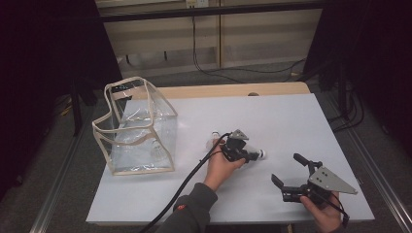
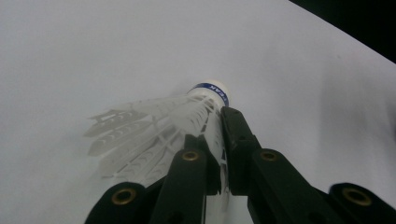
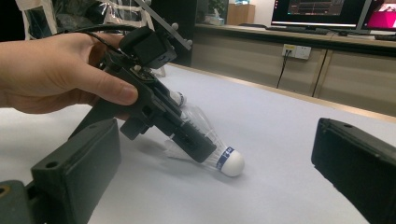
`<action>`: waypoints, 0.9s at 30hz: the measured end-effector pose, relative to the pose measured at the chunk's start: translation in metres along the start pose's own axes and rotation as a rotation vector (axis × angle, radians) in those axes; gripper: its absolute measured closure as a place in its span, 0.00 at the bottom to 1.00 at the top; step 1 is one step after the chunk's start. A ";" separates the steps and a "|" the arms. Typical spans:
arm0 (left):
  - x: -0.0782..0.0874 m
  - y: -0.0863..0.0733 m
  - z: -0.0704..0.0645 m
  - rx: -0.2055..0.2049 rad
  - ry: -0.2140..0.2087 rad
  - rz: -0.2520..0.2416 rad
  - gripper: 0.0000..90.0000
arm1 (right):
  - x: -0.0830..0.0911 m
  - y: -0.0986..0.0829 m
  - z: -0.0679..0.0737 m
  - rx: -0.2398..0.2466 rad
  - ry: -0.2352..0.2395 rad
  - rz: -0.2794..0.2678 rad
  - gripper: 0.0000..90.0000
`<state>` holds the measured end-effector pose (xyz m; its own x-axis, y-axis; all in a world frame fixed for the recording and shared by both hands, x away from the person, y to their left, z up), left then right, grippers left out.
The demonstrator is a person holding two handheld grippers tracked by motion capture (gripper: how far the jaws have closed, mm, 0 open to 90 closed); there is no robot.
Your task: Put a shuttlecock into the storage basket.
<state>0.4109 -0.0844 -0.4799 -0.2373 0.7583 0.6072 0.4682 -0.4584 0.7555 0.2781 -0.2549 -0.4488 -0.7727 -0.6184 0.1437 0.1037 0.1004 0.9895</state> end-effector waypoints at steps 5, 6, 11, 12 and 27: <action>0.004 0.001 -0.001 0.010 -0.014 0.013 0.97 | 0.000 0.000 -0.001 -0.001 -0.003 0.000 0.02; 0.006 0.001 -0.001 0.009 -0.015 0.018 0.98 | 0.000 0.000 0.000 -0.001 -0.001 -0.001 0.02; 0.012 0.003 -0.001 0.022 -0.024 0.029 0.99 | 0.000 0.000 0.000 0.000 -0.001 0.000 0.02; 0.013 0.003 -0.001 0.024 -0.028 0.029 0.99 | 0.000 0.000 0.000 0.000 -0.001 0.000 0.02; 0.046 0.013 0.003 0.054 -0.035 0.078 0.99 | -0.003 0.001 0.000 0.000 0.001 0.002 0.02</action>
<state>0.4087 -0.0540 -0.4433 -0.1693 0.7373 0.6541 0.5295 -0.4917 0.6913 0.2800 -0.2528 -0.4487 -0.7718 -0.6189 0.1461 0.1056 0.1018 0.9892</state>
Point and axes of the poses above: each handheld gripper's, and its own axes: x roughly backward along the jaws, y roughly out of its top, z roughly to its left, the point moved 4 cm from there along -x, roughly forward along the jaws, and after that the axes turned 7 degrees about y, right-handed, at the moved point
